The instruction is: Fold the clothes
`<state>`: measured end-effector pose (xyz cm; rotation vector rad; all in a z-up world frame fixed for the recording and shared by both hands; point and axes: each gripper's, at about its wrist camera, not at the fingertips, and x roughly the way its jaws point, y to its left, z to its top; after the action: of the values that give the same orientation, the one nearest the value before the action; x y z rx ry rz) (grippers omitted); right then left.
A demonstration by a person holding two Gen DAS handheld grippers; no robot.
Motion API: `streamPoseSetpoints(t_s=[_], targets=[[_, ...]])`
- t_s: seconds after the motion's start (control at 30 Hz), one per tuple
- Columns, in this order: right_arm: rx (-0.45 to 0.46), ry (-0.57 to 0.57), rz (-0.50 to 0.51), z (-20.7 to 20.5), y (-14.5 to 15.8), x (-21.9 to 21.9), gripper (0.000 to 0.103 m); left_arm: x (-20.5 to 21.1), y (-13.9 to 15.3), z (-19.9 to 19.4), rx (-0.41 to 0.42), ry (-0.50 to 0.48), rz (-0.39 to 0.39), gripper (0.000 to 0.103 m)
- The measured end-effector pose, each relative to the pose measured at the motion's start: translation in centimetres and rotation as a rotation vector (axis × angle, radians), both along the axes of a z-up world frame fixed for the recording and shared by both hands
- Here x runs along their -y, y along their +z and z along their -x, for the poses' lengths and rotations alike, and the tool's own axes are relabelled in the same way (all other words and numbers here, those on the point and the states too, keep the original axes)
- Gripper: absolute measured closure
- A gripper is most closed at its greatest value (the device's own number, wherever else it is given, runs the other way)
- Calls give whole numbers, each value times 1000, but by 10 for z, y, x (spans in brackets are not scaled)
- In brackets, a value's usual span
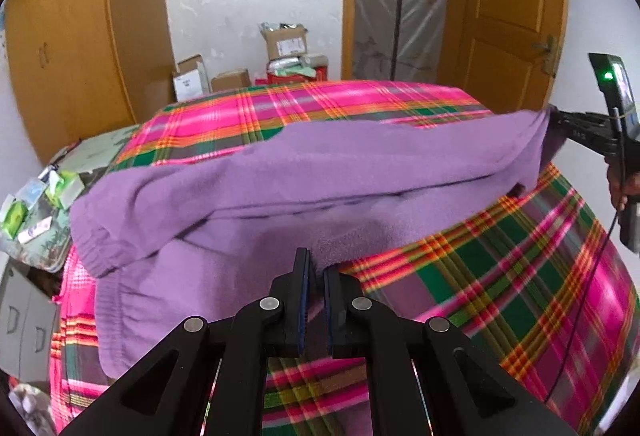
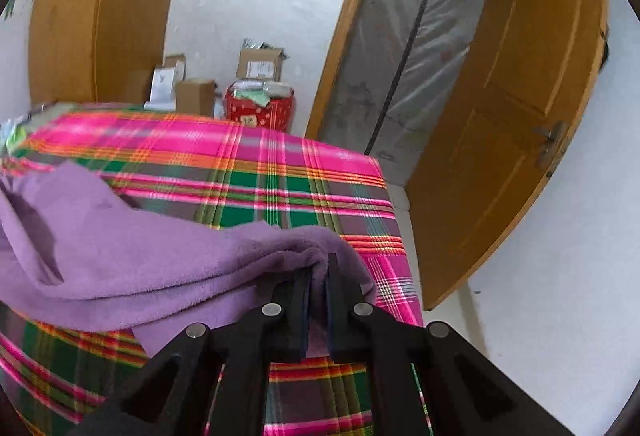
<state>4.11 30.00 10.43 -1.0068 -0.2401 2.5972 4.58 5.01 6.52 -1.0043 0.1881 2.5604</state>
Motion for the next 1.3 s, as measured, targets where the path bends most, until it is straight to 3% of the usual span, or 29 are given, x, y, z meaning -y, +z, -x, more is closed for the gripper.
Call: streamPoseSetpoints(t_s=[0.2, 0.4, 0.57, 0.8, 0.97, 1.07, 1.3], targets=[[56, 12, -15, -13, 2, 3, 89, 16, 1, -10, -17, -25, 22, 93], [103, 35, -92, -27, 4, 19, 88, 45, 6, -4, -8, 41, 27, 91], [124, 15, -112, -36, 6, 22, 88, 72, 6, 11, 26, 113, -21, 90], [12, 57, -97, -63, 32, 41, 88, 116, 7, 37, 79, 247, -126, 85], [19, 177, -31, -47, 20, 70, 88, 133, 2, 50, 121, 290, -178, 80], [25, 249, 10, -36, 12, 88, 87, 139, -5, 57, 165, 291, -220, 71], [99, 445, 77, 1, -28, 137, 82, 156, -13, 62, 238, 335, -304, 71]])
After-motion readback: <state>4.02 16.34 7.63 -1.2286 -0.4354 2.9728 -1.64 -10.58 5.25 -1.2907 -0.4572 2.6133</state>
